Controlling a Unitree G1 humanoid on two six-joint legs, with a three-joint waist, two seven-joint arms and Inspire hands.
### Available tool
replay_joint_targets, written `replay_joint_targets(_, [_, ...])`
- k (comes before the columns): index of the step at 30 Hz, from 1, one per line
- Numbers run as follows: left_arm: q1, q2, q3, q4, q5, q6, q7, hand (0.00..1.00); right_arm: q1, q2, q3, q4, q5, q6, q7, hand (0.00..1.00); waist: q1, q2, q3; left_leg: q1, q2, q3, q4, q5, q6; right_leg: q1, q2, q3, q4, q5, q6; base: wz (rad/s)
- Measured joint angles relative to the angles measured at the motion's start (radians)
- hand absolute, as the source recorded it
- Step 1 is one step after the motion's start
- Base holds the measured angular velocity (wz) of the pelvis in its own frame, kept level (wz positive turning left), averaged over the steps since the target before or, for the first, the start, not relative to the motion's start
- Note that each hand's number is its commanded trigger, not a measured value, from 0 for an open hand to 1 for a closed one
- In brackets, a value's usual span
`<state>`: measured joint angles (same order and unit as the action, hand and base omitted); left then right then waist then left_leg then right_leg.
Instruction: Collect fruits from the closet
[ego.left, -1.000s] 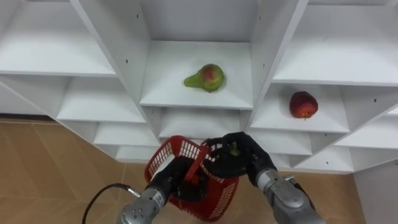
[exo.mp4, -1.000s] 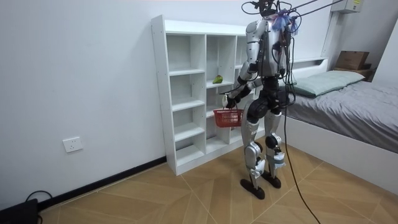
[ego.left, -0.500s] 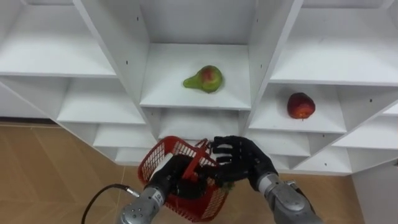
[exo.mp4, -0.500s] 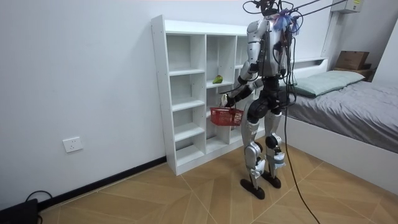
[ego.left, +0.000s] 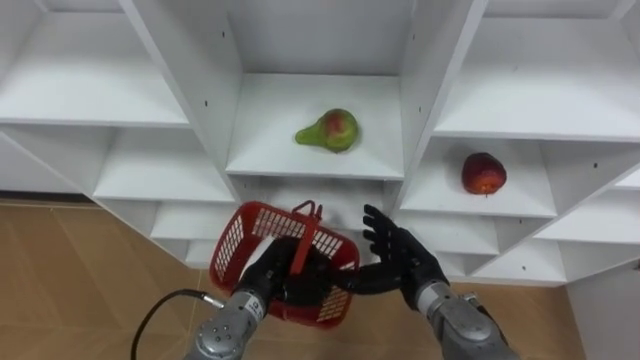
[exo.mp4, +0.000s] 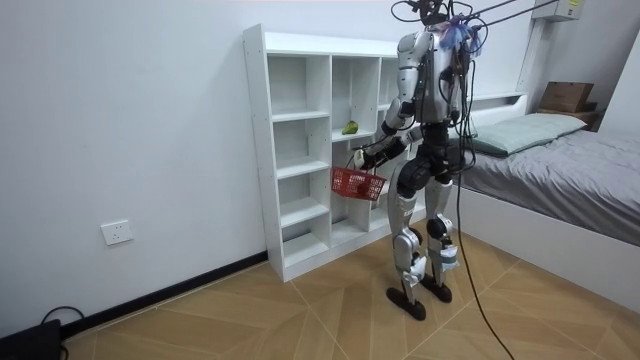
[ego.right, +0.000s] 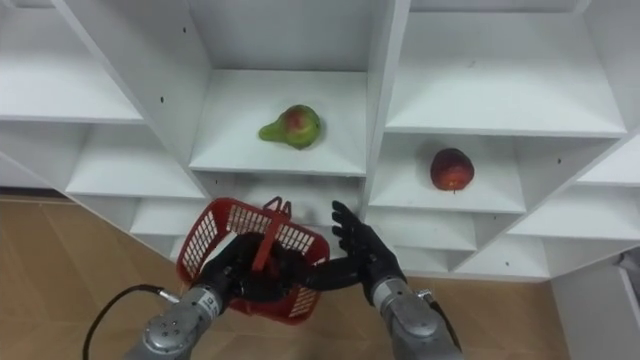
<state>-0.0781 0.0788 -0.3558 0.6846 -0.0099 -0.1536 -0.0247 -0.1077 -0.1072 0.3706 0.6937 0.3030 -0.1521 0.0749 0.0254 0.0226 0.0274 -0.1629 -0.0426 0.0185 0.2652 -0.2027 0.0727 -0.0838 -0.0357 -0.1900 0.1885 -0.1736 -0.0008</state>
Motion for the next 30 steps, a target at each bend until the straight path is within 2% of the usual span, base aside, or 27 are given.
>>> replay_joint_targets(12, [0.000, -0.001, 0.000, 0.000, 0.000, 0.000, 0.003, 1.00, 0.000, 0.001, 0.000, 0.005, 0.001, 0.000, 0.003, 0.00, 0.000, 0.000, 0.0000, 0.000, 0.000, 0.003, 0.001, 0.000, 0.000, 0.000, 0.000, 0.001, 0.001, 0.000, 0.000, 0.00])
replay_joint_targets(30, [0.005, 0.020, 0.008, 0.035, 0.004, 0.001, 0.014, 1.00, 0.001, -0.002, -0.010, 0.006, 0.000, 0.001, 0.001, 0.00, 0.001, -0.002, -0.0002, 0.000, 0.000, 0.001, 0.001, 0.000, 0.000, 0.001, 0.000, 0.001, 0.001, 0.000, 0.000, 0.00])
